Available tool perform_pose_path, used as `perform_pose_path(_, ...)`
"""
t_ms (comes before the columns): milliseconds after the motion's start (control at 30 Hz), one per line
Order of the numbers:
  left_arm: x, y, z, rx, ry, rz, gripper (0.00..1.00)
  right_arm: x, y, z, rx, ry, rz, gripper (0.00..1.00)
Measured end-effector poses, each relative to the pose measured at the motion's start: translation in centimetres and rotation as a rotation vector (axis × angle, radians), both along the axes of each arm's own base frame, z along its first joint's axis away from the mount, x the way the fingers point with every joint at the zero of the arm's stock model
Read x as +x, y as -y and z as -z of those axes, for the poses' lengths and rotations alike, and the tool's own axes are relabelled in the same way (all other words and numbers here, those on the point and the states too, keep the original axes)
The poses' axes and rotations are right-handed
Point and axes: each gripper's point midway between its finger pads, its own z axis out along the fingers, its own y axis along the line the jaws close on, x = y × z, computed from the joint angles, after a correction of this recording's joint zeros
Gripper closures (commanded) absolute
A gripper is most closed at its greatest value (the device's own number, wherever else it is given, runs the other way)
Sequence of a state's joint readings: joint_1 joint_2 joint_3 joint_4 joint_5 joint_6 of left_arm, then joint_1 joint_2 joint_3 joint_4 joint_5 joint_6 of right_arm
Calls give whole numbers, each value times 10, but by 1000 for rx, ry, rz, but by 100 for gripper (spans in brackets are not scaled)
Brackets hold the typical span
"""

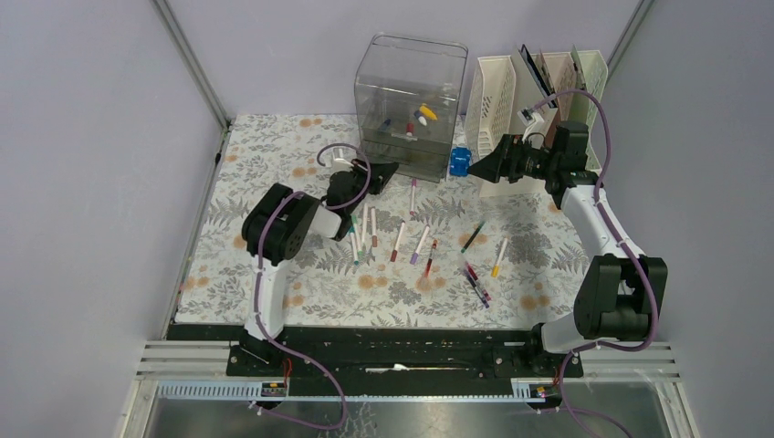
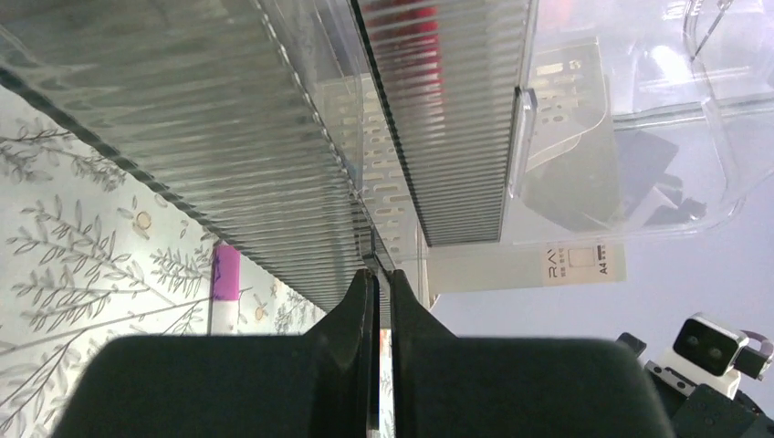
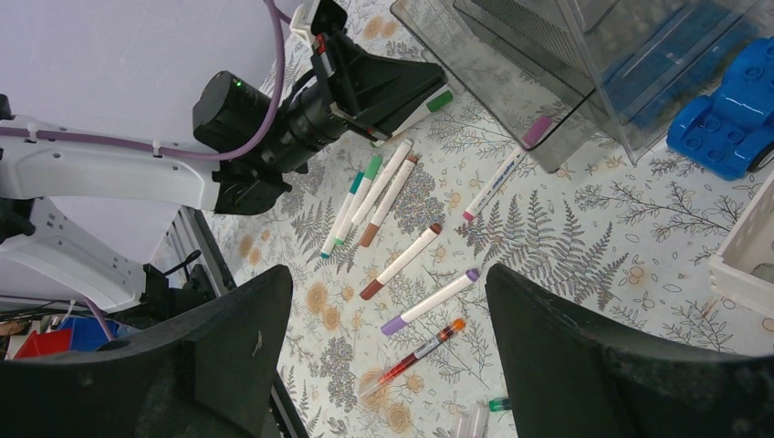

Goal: Organize the desk
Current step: Open the drawer in the storage box.

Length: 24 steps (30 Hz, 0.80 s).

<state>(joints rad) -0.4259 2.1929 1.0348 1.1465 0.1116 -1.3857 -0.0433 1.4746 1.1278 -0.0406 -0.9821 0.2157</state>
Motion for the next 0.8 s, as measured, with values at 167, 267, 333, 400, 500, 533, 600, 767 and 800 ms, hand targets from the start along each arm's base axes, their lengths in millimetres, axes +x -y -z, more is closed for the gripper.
perform_pose_path(167, -17, -5, 1, 55, -17, 17, 83, 0, 1, 0, 0, 1, 2, 15)
perform_pose_path(267, -22, -8, 2, 112, -27, 24, 74, 0, 1, 0, -1, 2, 2, 15)
perform_pose_path(333, -28, -13, 1, 171, -36, 25, 70, 0, 1, 0, -2, 2, 2, 15)
perform_pose_path(400, -32, -18, -2, 208, -34, 23, 67, 0, 1, 1, -2, 1, 1, 15)
perform_pose_path(500, -41, -27, -14, 277, -20, 21, 64, 0, 1, 3, -7, 3, -1, 15)
perform_pose_path(533, -44, -30, -19, 297, -12, 19, 63, -1, 1, 3, -9, 5, -2, 15)
perform_pose_path(600, -49, -35, -30, 341, 10, 16, 62, -1, 2, 4, -13, 8, -4, 15)
perform_pose_path(767, -66, -56, -58, 475, 58, -17, 57, -3, 1, 6, -19, 8, -14, 15)
perform_pose_path(800, -71, -61, -62, 501, 64, -26, 56, -3, 2, 6, -21, 9, -16, 15)
